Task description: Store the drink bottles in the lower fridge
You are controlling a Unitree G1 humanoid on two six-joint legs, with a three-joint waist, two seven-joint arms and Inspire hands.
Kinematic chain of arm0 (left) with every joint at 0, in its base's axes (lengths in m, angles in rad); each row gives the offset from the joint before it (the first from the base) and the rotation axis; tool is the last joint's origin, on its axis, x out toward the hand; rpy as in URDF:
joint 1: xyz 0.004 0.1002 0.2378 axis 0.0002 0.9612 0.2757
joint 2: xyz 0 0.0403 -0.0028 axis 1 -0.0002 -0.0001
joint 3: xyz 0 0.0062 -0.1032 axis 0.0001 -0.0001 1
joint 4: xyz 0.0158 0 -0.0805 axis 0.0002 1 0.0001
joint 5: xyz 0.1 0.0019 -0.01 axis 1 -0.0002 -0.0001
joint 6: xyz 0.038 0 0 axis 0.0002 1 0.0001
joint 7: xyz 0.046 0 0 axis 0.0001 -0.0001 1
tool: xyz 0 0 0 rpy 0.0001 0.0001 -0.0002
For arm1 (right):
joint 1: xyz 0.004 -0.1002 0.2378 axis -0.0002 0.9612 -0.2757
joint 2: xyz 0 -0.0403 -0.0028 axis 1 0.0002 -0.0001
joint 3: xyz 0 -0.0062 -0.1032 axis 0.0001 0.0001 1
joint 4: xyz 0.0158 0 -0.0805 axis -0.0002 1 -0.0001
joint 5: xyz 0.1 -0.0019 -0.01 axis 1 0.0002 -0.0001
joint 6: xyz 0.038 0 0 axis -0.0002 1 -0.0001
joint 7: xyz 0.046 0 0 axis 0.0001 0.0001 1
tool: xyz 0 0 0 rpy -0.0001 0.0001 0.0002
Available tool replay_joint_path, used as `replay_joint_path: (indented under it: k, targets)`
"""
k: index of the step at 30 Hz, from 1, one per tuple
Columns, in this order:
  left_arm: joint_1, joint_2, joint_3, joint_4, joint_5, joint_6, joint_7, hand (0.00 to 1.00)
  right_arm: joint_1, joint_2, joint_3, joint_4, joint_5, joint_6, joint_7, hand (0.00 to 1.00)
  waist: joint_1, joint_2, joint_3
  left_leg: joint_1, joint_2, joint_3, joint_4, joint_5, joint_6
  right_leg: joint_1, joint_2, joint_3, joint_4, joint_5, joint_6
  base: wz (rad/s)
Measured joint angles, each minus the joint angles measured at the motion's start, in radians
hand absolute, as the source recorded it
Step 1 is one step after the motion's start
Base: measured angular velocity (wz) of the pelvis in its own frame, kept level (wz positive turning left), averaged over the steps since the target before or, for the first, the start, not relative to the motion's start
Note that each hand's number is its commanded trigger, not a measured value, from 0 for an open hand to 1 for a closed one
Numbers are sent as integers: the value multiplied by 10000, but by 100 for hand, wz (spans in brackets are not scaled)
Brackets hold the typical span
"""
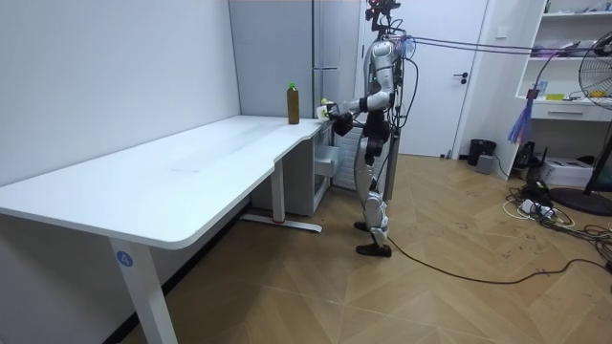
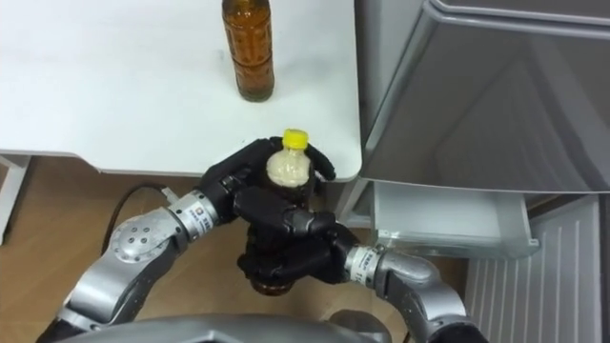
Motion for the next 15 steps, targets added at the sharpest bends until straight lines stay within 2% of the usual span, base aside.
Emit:
replay_joint_path:
  k: [5,9,10,12,14,15]
  targets:
    - [0,37,190,-710,36,0,15,0,-39,-2,-6,-3,389,-423,12,100,-9,98,-34,-59,8,-51,83,0,0,-2,-3,-15,6,0,0,1]
    - [0,13,415,-1445,-90,-17,24,0,-55,9,-6,8,731,-564,97,100,-17,130,-43,-65,21,-66,109,0,0,19,-24,-28,20,0,0,1]
    - [-5,23,529,-1848,-331,-180,14,0,15,-16,-7,9,715,-460,93,100,-29,137,-44,-79,23,-94,116,0,0,19,-36,-50,25,0,0,5]
    - [-64,8,613,-2606,-1176,-839,-11,0,286,-82,30,7,695,-262,96,100,7,168,-41,-76,20,-102,96,0,1,29,-46,-69,27,0,1,2]
    - [-155,-5,630,-2931,-1687,-1205,-19,0,444,-120,26,6,659,-166,96,100,8,199,-39,-57,20,-102,90,0,1,43,-42,-66,27,0,1,0]
    - [-184,-11,631,-2997,-1728,-1271,-20,0,472,-135,26,6,622,-166,97,100,15,214,-43,-55,21,-102,91,0,1,45,-40,-65,26,0,1,0]
